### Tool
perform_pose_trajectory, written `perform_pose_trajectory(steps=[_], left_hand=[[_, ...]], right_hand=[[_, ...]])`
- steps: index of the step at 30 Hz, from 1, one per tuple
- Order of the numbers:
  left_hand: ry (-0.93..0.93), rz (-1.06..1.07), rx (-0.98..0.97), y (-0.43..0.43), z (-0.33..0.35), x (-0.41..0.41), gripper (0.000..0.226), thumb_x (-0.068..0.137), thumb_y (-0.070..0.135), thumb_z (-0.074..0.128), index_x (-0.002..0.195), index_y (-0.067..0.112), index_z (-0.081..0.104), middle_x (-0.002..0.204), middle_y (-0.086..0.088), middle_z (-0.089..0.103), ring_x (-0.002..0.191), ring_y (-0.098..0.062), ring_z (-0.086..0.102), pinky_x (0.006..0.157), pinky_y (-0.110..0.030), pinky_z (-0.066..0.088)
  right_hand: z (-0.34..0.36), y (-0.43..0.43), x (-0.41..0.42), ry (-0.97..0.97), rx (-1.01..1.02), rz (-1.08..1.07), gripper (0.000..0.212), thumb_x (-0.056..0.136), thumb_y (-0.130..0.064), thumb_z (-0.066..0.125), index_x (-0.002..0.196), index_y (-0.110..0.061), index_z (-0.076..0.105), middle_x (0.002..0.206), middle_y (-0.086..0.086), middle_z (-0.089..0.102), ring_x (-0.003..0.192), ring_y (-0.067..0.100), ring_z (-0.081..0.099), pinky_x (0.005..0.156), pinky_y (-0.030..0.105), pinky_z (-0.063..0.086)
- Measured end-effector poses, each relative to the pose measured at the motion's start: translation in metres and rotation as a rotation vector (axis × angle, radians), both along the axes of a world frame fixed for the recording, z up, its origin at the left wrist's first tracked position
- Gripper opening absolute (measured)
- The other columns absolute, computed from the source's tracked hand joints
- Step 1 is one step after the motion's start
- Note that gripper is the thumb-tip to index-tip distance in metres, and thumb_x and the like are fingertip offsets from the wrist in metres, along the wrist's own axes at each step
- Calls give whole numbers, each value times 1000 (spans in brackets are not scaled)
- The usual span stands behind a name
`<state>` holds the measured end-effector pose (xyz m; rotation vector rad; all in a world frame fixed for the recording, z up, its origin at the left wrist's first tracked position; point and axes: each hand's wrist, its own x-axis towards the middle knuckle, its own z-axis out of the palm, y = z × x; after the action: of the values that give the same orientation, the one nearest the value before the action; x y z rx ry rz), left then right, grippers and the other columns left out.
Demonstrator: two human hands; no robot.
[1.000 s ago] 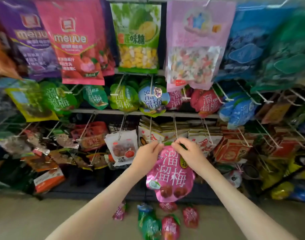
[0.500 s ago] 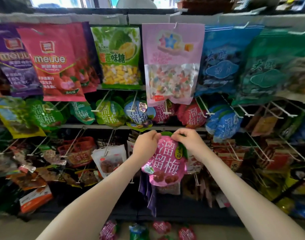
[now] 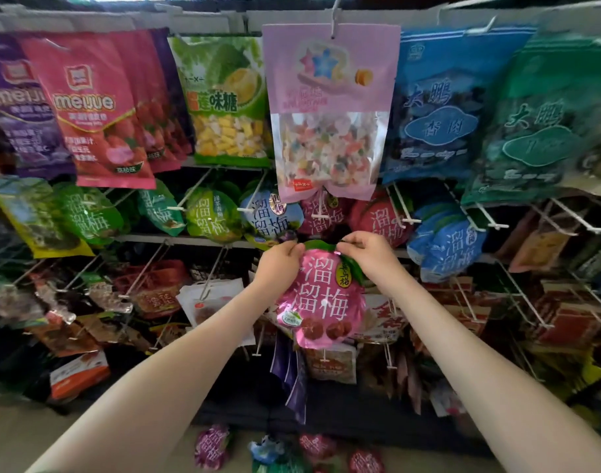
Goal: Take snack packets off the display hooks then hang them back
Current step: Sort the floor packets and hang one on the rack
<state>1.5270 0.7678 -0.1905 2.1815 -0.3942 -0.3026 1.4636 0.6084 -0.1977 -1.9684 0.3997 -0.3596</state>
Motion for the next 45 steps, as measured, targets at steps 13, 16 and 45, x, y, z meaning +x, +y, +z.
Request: perform_pose_trajectory(steps=[13, 16, 45], left_hand=[[3, 70, -98, -3, 2, 32, 35, 101, 32, 36, 107, 7, 59, 93, -9, 61, 87, -26, 58, 78, -37, 46], [-78, 28, -46, -1, 4, 42, 34, 101, 32, 34, 90, 8, 56, 73, -3, 55, 70, -20, 51, 58, -31, 37], [-923, -129, -221, -54, -104, 124, 33, 90, 7, 46, 121, -1, 40, 121, -25, 46, 109, -39, 48, 94, -48, 41]], right_hand=[[1, 7, 45, -53, 96, -81, 11, 86, -26, 63, 87, -17, 68, 88, 2, 69, 86, 19, 65, 83, 42, 54], [0, 10, 51, -101, 116, -102, 9, 87, -25, 63, 87, -17, 67, 86, 1, 68, 86, 19, 64, 77, 35, 53], [-95, 27, 105, -539, -414, -542, 51, 84, -36, 62, 123, -14, 38, 120, -4, 43, 113, 7, 41, 100, 26, 34]])
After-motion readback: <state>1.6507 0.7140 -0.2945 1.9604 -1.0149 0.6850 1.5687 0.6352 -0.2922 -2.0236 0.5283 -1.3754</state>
